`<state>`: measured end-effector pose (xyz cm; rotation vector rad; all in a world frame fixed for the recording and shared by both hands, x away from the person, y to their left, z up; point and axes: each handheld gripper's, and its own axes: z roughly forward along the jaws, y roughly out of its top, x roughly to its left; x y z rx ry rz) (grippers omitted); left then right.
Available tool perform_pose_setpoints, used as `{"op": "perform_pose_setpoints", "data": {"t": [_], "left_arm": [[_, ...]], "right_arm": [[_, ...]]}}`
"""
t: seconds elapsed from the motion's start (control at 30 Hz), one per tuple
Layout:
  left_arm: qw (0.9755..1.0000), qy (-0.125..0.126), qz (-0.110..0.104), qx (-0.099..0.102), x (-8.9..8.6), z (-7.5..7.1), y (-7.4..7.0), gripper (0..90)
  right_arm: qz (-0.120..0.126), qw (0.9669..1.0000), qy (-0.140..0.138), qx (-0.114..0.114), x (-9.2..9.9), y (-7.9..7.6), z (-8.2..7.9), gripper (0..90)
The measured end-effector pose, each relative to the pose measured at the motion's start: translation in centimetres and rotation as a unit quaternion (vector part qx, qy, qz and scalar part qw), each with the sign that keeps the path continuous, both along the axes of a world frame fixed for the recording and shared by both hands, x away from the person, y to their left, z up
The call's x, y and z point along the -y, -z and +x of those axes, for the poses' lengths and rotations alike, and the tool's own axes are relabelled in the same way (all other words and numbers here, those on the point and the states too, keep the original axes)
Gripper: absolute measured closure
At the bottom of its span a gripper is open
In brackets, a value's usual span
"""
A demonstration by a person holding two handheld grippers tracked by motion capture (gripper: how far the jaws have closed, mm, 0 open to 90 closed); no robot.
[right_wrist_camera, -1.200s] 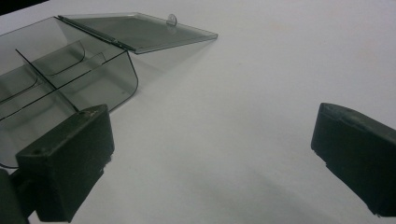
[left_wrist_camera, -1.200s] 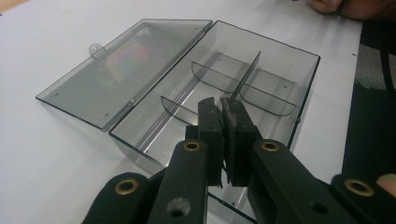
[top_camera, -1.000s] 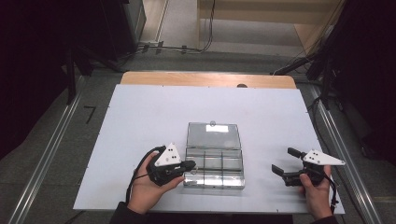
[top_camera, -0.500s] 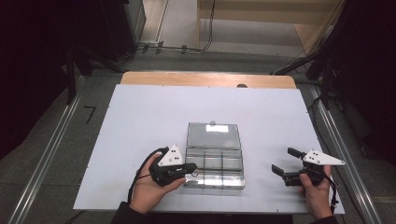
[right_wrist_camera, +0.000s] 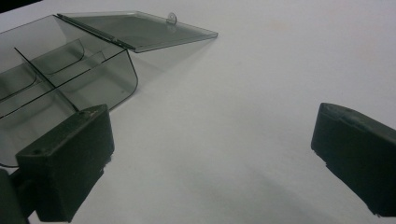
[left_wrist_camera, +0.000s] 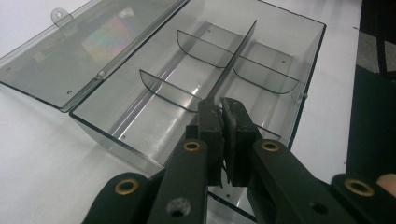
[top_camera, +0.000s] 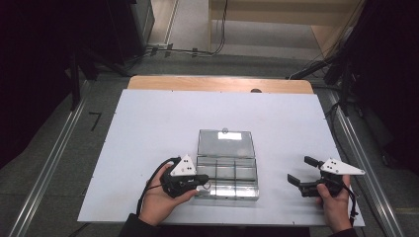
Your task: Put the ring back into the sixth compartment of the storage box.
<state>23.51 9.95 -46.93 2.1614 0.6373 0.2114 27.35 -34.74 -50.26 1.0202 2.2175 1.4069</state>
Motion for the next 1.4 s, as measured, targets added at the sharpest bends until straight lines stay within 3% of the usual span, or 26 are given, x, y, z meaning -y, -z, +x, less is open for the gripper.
{"op": "perform_pose_setpoints", "data": {"t": [0.97,1.17,1.3,1.4], "left_arm": [[0.9997,0.001,0.016,-0.017,0.6,0.5,1.5,87.5],[0.9993,0.007,0.009,-0.035,0.7,0.6,1.7,86.4],[0.9994,0.000,0.009,-0.033,0.6,0.7,1.5,68.8],[0.9995,0.001,-0.009,-0.032,0.3,0.7,1.2,60.1]], "right_arm": [[-0.001,1.0000,-0.001,0.000,0.0,0.0,0.0,0.0],[-0.001,1.0000,-0.001,0.000,0.0,0.0,0.0,0.0],[-0.001,1.0000,-0.001,0.001,0.0,0.0,0.0,0.0],[-0.002,1.0000,-0.001,0.001,0.0,0.0,0.0,0.0]]}}
